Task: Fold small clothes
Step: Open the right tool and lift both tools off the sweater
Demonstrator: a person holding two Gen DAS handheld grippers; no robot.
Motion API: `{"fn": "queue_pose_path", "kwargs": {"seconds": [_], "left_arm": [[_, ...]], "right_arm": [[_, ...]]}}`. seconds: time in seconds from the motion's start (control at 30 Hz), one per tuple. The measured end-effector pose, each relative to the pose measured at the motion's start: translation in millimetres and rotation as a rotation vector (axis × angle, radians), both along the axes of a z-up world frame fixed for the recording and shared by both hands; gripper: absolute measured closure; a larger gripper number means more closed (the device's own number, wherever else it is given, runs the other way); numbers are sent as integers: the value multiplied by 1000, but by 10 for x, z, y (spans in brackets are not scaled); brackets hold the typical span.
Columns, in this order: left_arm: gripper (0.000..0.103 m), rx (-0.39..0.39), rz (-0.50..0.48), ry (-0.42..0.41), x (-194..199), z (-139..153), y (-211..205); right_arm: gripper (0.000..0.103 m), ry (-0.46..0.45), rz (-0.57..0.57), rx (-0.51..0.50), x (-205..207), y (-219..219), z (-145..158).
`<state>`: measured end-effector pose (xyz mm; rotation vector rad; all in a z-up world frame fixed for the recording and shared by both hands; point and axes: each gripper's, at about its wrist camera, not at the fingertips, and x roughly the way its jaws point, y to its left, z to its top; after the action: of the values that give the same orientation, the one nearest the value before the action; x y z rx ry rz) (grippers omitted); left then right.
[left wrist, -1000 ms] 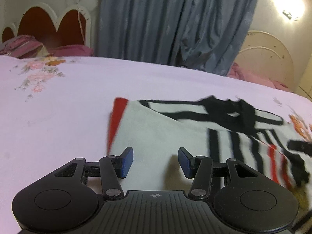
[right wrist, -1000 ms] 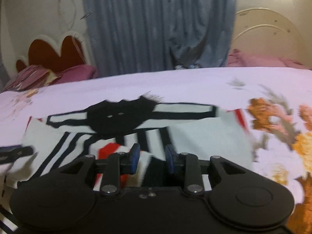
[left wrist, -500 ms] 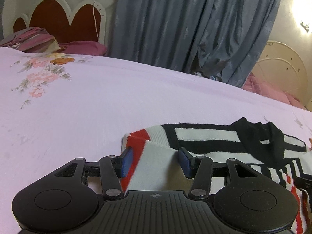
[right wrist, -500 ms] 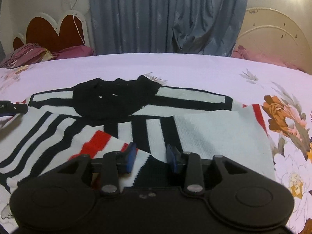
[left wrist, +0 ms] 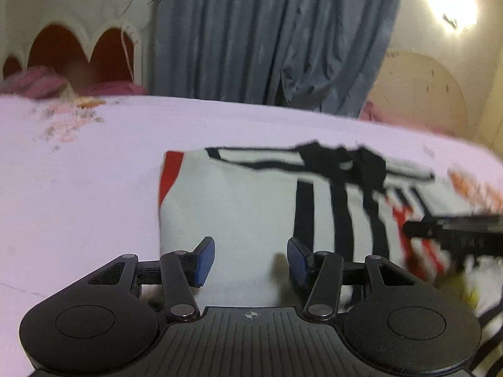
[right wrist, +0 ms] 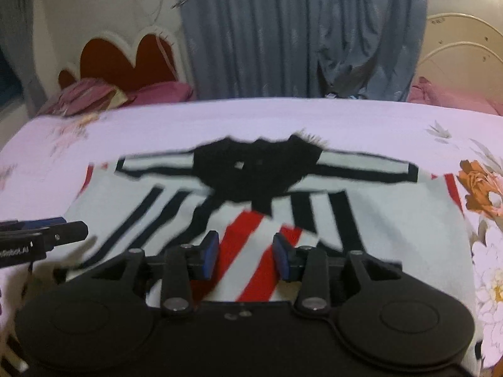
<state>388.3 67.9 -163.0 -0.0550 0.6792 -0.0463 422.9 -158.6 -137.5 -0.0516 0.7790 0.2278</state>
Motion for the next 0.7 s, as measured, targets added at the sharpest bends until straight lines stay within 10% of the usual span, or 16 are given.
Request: {"fn": "queue_pose_path", "kwargs": {"seconds": [0.7], "left_arm": [[52,66,5,68,-174,71,-316]], "right_arm": [[47,53,-68,-11,-253,-175,-8]]}}
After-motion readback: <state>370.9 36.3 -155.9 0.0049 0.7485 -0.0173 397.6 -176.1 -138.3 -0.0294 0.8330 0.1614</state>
